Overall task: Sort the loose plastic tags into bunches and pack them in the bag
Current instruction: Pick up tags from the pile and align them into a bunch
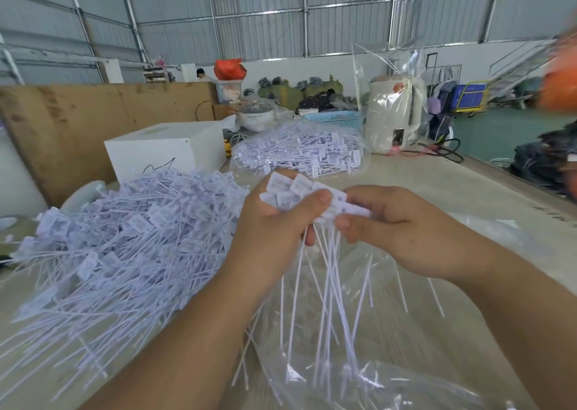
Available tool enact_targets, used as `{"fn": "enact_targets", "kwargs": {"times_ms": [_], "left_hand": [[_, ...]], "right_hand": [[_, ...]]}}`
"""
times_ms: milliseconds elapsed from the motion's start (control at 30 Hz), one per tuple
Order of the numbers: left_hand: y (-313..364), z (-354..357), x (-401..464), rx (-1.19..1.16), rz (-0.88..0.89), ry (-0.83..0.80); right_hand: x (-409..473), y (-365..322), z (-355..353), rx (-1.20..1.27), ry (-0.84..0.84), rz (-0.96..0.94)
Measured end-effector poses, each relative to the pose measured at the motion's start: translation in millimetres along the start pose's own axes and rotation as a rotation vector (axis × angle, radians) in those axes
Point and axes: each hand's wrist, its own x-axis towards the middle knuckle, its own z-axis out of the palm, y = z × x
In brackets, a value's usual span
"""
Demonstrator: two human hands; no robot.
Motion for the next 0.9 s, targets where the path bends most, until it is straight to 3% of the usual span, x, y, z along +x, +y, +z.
{"fn": "enact_targets", "kwargs": {"times_ms": [200, 400, 500, 633, 767, 900], "left_hand": [[-1.1, 1.3, 3.1, -0.119, -0.04, 0.069], [-3.8, 1.5, 4.5, -0.413, -0.227, 0.184], [-7.7, -7.4, 9.0, -0.316, -0.172, 0.151], [-11.5, 1.0, 4.1, -0.127, -0.081, -0.081], [-13.6, 6.2, 3.4, -0.173, -0.072, -0.091], [-13.7, 8.3, 0.0, -0.25, -0.072, -0.103]], "right_hand": [[1.2, 3.7, -1.5, 0.004, 0.095, 0.047], [6.4, -5.7, -0.9, 0.214, 0.615, -0.023], [5.7, -7.6, -1.7, 0.154, 0.466, -0.118], [2.7, 0.9, 9.4, 0.101, 0.177, -0.054], [2.0, 0.4, 13.3, 0.127, 0.242, -0.042], [4.4, 1.2, 22.2, 0.038, 0.203, -0.024]]}}
